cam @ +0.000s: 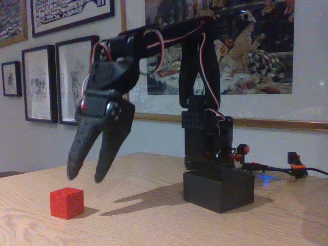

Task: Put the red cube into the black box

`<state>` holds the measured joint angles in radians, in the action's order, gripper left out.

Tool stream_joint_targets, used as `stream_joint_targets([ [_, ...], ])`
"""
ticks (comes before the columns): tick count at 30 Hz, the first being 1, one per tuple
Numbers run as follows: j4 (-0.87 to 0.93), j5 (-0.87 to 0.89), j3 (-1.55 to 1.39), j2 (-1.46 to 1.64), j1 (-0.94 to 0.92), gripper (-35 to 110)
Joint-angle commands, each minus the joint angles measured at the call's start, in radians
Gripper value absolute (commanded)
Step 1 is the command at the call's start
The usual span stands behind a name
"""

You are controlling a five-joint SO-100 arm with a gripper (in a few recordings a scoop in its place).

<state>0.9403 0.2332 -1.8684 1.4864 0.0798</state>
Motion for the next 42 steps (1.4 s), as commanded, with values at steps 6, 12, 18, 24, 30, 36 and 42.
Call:
stream_joint_targets([
  [6,-0.015,0.046,0.115,-0.074,0.031,29],
  [12,0.000,0.032,0.186,-0.123,0.026,28],
  [18,0.009,0.020,0.224,-0.183,0.020,26],
  [24,0.002,0.005,0.242,-0.216,0.023,23],
  [30,0.002,0.002,0.242,-0.224,0.028,14],
  [36,-0.003,-0.029,0.241,-0.227,0.034,9],
  [42,0.025,-0.041,0.215,-0.163,0.032,8],
])
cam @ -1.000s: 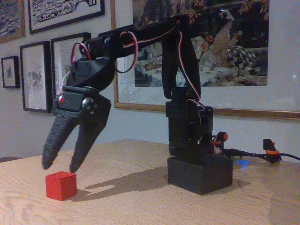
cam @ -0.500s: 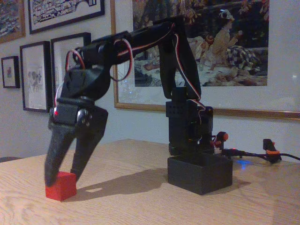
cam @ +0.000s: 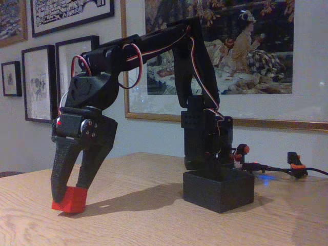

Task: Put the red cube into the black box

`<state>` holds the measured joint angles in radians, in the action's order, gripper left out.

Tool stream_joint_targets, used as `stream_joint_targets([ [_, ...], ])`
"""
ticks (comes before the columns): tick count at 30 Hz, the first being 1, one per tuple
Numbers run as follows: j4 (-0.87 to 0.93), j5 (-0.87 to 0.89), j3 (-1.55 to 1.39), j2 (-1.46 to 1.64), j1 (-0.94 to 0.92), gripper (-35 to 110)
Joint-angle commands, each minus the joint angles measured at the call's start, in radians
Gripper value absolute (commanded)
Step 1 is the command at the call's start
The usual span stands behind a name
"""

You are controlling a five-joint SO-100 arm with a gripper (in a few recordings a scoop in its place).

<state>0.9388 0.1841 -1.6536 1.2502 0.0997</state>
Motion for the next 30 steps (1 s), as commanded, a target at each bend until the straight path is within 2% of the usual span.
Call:
stream_joint_targets([
  [1,0.049,0.008,0.000,0.097,0.012,8],
  [10,0.345,0.091,-0.005,0.431,-0.052,6],
  [19,0.568,0.281,-0.285,0.772,-0.216,0],
  [25,0.680,0.353,-0.328,0.868,-0.370,-3],
  [30,0.738,0.342,-0.316,0.888,-0.572,-5],
])
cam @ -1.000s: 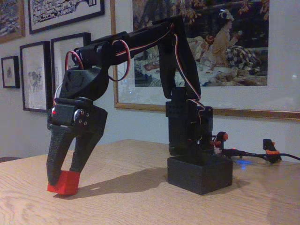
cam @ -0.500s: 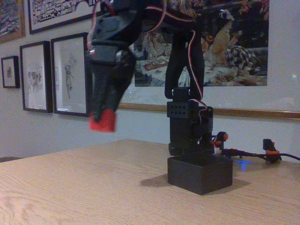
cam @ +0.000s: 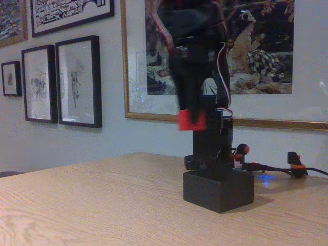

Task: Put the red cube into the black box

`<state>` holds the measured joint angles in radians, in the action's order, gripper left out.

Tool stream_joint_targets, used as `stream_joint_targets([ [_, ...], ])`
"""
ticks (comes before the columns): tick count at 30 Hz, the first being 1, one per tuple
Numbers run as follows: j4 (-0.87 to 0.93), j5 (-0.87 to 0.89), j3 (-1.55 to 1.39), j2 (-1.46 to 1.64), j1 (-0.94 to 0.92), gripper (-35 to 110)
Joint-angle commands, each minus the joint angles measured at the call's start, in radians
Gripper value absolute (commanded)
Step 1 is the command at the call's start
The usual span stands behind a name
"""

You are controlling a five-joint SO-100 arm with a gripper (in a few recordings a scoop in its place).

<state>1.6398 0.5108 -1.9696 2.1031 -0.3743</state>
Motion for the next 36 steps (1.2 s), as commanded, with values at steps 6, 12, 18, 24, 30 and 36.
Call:
stream_joint_targets([
  [6,-0.005,0.040,-0.072,0.054,-0.186,-7],
  [12,-0.126,0.054,-0.138,0.049,-0.249,-7],
  [18,-0.235,0.060,-0.176,0.037,-0.190,-6],
  [24,-0.318,0.081,-0.236,0.023,-0.147,-6],
  [30,-0.407,0.058,-0.296,-0.017,-0.147,-6],
  [36,-0.431,0.026,-0.304,-0.043,-0.175,-5],
])
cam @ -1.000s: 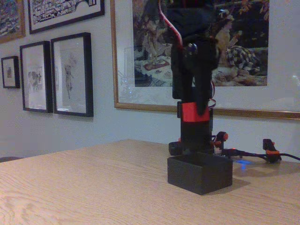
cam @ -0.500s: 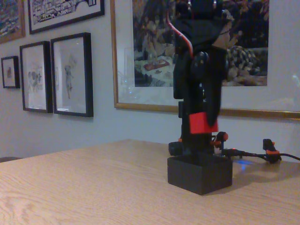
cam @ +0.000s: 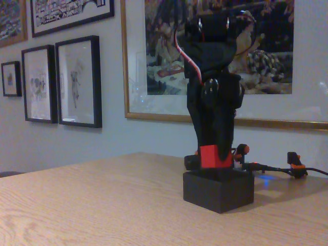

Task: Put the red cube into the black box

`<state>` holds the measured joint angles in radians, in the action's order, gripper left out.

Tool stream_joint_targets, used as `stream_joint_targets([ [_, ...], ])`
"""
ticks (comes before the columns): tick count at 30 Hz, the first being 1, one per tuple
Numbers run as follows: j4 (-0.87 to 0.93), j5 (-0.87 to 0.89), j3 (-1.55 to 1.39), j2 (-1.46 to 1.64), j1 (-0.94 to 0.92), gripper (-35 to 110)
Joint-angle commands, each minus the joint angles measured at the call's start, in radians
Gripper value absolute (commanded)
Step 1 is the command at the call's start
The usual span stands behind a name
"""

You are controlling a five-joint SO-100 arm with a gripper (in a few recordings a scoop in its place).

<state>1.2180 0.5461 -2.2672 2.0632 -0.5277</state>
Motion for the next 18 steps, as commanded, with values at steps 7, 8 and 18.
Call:
stream_joint_targets([
  [7,-0.023,-0.044,-0.008,-0.029,-0.038,0],
  [8,-0.023,-0.048,-0.003,-0.034,-0.037,2],
  [18,-0.002,-0.049,0.015,-0.038,-0.002,22],
])
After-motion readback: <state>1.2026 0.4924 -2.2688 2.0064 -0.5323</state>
